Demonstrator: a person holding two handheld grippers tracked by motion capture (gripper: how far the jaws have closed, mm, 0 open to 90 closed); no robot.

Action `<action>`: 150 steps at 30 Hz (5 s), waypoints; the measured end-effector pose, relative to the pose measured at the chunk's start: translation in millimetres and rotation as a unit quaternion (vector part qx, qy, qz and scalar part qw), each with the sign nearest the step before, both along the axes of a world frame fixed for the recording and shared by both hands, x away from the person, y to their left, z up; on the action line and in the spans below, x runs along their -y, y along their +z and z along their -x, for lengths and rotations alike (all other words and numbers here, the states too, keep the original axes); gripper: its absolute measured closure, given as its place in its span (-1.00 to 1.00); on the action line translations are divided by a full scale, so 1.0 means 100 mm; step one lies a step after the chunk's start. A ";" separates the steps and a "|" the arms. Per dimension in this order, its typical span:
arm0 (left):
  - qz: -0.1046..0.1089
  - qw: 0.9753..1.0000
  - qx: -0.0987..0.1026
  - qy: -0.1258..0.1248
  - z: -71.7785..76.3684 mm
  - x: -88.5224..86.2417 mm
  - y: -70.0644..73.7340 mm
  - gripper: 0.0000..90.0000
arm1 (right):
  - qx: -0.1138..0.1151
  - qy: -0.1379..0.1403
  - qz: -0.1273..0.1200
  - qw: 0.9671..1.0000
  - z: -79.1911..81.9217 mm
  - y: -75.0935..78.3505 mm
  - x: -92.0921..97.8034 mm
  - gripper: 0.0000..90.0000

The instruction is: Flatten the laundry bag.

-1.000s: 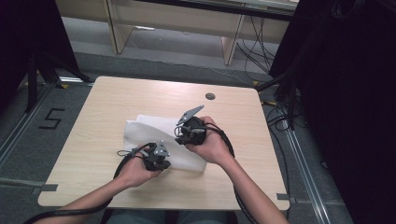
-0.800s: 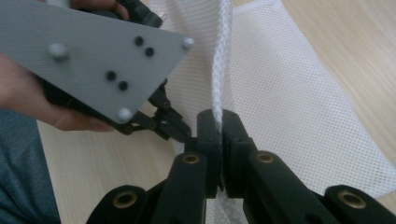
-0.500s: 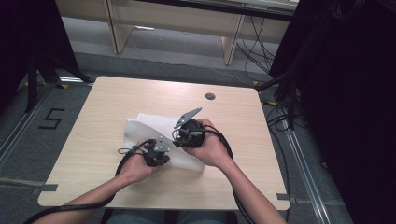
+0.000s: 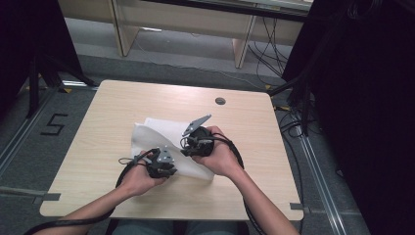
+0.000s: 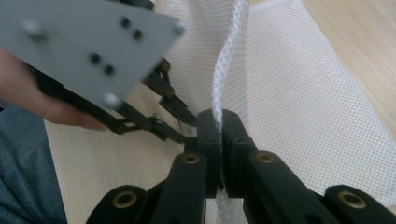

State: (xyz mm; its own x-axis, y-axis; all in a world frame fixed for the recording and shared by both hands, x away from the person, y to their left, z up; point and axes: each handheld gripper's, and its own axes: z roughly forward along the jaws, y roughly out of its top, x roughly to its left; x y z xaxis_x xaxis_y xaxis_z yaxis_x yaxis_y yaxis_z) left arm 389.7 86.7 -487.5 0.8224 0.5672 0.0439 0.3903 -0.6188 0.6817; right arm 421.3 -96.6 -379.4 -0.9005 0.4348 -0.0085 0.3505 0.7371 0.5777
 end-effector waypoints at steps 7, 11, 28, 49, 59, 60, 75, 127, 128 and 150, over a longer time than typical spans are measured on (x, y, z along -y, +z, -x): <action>0.018 1.000 0.007 0.012 0.24 -0.37 0.17 0.53 | 0.003 0.011 0.002 1.000 0.03 -0.01 0.01 0.97; 0.021 0.999 0.004 0.039 0.35 -0.67 0.19 0.50 | 0.004 0.017 0.004 1.000 0.06 -0.04 0.00 0.97; 0.028 0.983 -0.001 0.181 0.35 -1.53 0.17 0.39 | -0.018 0.054 0.018 0.998 0.34 -0.17 -0.04 0.97; 0.015 0.979 0.020 0.204 0.25 -1.69 0.17 0.27 | -0.045 0.073 0.021 0.996 0.60 -0.31 0.04 0.96; 0.019 0.978 0.025 0.206 0.25 -1.68 0.17 0.21 | -0.063 0.072 0.029 0.995 0.68 -0.42 0.12 0.96; 0.015 0.978 0.026 0.207 0.25 -1.68 0.18 0.21 | -0.063 0.072 0.029 0.995 0.68 -0.44 0.12 0.95; 0.058 0.983 0.045 0.168 0.30 -1.42 0.20 0.16 | -0.107 0.059 0.039 0.992 0.75 -0.74 0.17 0.94; -0.048 0.995 -0.081 -0.038 0.46 -0.67 -0.06 0.77 | -0.121 -0.113 0.073 0.984 0.49 -0.93 0.77 1.00; -0.036 0.996 -0.082 -0.026 0.47 -0.65 -0.08 0.77 | -0.120 -0.113 0.078 0.983 0.49 -0.94 0.77 1.00; -0.008 0.997 -0.076 0.002 0.39 -0.66 -0.10 0.63 | -0.093 -0.132 0.059 0.985 0.43 -0.96 0.82 0.89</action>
